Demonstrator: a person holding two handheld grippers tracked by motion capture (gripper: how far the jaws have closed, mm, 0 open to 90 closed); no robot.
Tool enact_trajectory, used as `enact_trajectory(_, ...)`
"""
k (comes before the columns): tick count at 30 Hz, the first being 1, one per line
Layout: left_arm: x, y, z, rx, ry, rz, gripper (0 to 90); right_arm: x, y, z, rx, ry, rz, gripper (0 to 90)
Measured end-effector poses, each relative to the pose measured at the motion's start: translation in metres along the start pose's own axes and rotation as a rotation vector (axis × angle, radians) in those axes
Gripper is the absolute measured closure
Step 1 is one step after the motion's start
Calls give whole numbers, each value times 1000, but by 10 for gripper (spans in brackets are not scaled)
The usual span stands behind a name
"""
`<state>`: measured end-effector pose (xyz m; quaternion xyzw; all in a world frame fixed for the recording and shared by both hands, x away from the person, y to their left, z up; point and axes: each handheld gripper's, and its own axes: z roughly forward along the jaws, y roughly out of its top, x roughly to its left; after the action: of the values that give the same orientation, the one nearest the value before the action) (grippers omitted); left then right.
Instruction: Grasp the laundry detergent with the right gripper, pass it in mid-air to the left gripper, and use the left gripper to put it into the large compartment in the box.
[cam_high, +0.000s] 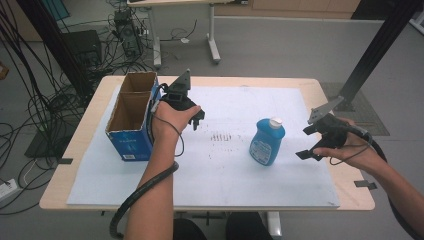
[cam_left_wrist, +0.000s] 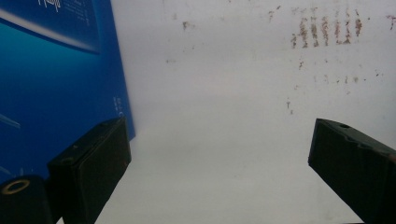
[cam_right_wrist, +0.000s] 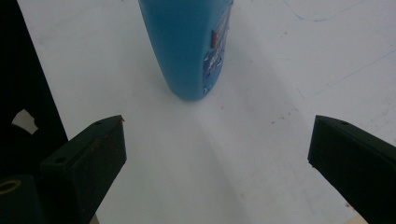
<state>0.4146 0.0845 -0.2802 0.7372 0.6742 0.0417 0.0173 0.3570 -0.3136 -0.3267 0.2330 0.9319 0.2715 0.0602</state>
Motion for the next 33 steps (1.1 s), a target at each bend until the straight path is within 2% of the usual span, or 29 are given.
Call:
enact_trajectory(3,0,0,0,0,-1,0,62,5,-4,7,-28,-17,16,38)
enact_trajectory(8,2,-2,2,3,-2,-2,62,16,-14,23,-132,-28,65,37)
enact_trajectory(9,2,-2,2,3,-2,-2,62,16,-14,23,-132,-28,65,37)
enact_trajectory(13,3,-3,2,3,-3,0,62,23,-17,36,-197,-45,103,32)
enact_trajectory(17,3,-3,3,3,-4,-1,62,27,-17,43,-221,-66,115,32)
enact_trajectory(19,2,-4,4,5,-5,3,62,31,-15,50,-248,-106,121,31)
enact_trajectory(21,2,-4,4,6,-7,4,62,34,-14,54,-267,-122,126,31)
enact_trajectory(33,5,-4,7,9,-8,2,62,44,-6,79,-337,-179,142,27)
